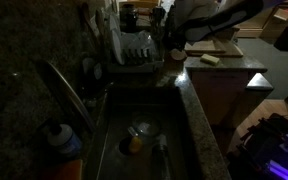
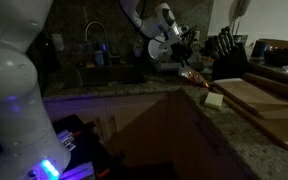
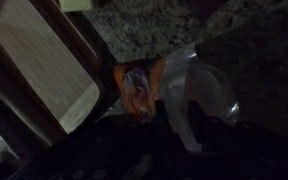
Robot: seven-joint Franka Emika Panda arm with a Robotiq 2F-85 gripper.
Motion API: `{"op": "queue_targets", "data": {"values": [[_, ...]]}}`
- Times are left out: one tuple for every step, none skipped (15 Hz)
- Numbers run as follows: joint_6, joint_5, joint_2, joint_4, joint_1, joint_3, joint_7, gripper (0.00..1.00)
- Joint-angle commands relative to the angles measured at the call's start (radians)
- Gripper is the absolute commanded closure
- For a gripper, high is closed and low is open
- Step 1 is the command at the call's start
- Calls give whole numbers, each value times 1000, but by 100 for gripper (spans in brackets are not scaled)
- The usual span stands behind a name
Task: Close the water faucet, move the orange pack to the left, scrub the countertop with the yellow sponge
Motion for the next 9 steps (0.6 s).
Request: {"op": "queue_targets", "data": {"values": [[-14,7,-2,3,2,-7,8,38],[-25,32,-10,3,-8,0,0,34],[-24,44,-15,3,-9,-2,13,34],[-36,70,-21,5,-18,4,9,27],[-34,92,-25,3,-27,8,2,21],[-53,117,-30,5,-31,6,13,13],[-93,120,-37,8,-18,-23,86,7],[-114,116,-47,4,-17,-40,123,1],[-142,114,-64,-7,-25,-54,154,0]]}}
